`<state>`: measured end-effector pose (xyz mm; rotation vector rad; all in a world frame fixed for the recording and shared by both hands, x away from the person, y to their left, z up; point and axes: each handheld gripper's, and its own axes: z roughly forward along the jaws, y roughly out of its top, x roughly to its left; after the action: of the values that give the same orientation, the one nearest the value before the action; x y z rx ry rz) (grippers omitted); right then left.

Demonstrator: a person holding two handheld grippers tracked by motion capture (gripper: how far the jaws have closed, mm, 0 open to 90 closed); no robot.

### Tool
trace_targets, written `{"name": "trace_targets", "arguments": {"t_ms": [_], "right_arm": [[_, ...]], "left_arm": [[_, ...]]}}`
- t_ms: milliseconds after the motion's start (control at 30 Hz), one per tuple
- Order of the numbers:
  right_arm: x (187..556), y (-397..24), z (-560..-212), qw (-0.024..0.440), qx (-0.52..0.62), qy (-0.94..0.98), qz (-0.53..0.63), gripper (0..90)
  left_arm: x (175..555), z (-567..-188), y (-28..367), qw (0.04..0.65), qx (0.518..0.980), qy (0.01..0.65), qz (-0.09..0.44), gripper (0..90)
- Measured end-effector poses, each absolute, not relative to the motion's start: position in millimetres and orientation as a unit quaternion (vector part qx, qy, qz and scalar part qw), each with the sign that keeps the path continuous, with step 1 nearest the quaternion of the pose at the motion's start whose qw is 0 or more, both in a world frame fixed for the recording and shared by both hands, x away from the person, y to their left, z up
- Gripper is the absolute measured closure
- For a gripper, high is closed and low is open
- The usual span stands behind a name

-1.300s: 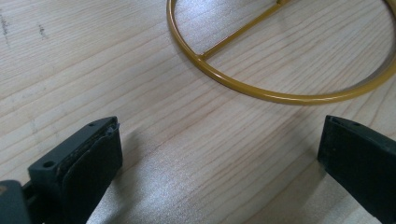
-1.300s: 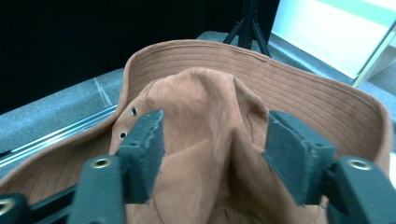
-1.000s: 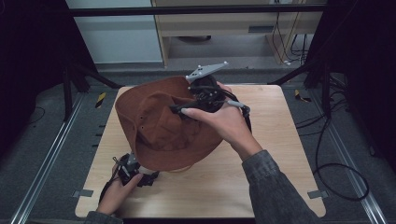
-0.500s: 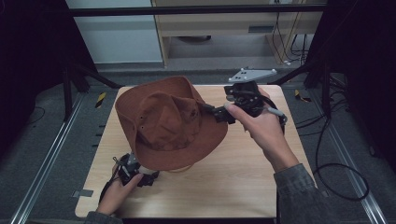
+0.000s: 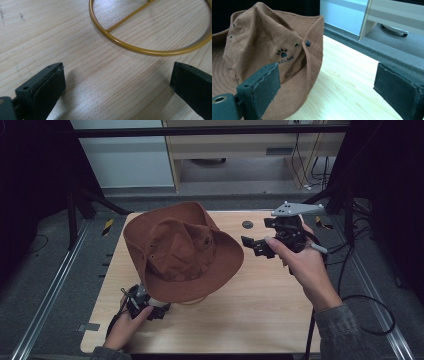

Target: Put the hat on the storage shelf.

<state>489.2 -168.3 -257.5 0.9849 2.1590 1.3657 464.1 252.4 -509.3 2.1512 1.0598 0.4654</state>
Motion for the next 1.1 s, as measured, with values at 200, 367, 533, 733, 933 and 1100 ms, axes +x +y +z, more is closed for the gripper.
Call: {"name": "trace_targets", "arguments": {"t_ms": [200, 367, 533, 733, 933, 1100], "right_arm": [[483, -183, -262, 0.216, 0.36, 0.765, 0.489, 6.7], [475, -200, -272, 0.229, 0.371, 0.761, 0.48, 6.9], [467, -216, -282, 0.235, 0.381, 0.755, 0.479, 7.0], [459, -233, -326, 0.226, 0.412, 0.748, 0.468, 8.4], [458, -239, -367, 0.206, 0.43, 0.754, 0.453, 8.6], [459, -242, -406, 0.192, 0.443, 0.763, 0.43, 8.1]], "left_arm": [[464, -509, 252, 0.341, 0.828, 0.408, 0.178, 0.0], [464, -509, 252, 0.341, 0.828, 0.408, 0.178, 0.0], [464, -509, 252, 0.341, 0.828, 0.408, 0.178, 0.0], [464, -509, 252, 0.341, 0.828, 0.409, 0.178, 0.0], [464, -509, 252, 0.341, 0.828, 0.409, 0.178, 0.0], [463, -509, 252, 0.341, 0.827, 0.409, 0.179, 0.0]]}}
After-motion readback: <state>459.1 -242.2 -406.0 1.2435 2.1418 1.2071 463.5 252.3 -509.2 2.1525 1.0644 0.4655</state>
